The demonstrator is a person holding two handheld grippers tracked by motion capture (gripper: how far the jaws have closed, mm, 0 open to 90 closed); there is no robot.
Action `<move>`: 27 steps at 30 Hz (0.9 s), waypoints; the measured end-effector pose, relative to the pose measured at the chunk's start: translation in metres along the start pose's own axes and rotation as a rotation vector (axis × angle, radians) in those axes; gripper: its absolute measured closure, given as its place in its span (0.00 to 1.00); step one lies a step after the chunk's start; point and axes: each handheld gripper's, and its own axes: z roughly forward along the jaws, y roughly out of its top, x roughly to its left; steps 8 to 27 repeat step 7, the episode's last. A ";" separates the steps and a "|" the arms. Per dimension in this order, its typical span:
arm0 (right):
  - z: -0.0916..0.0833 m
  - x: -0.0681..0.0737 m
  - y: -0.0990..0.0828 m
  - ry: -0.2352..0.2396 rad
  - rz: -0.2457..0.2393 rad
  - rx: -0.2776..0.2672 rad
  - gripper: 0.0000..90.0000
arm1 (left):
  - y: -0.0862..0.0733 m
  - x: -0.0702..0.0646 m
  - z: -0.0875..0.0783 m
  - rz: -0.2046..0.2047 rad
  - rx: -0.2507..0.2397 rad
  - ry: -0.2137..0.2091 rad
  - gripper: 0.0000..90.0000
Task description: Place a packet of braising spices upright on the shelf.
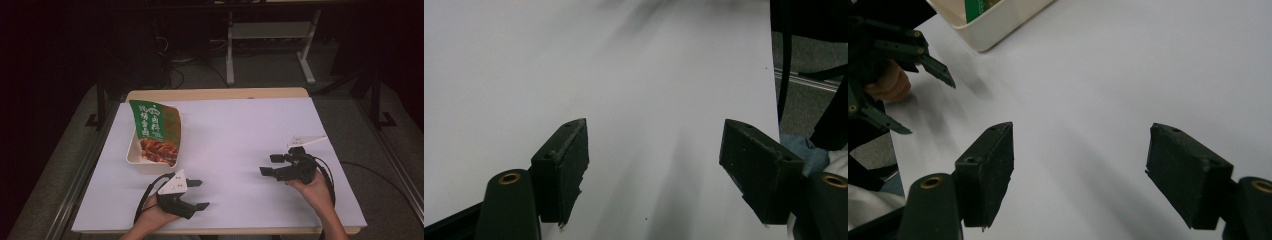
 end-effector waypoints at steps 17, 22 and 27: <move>-0.003 0.004 -0.026 -0.027 0.012 -0.040 0.29 | 0.000 0.001 0.000 0.001 -0.001 -0.003 0.30; -0.003 0.004 -0.026 -0.027 0.012 -0.040 0.29 | 0.000 0.001 0.000 0.001 -0.001 -0.003 0.30; -0.003 0.004 -0.026 -0.027 0.012 -0.040 0.29 | 0.000 0.001 0.000 0.001 -0.001 -0.003 0.30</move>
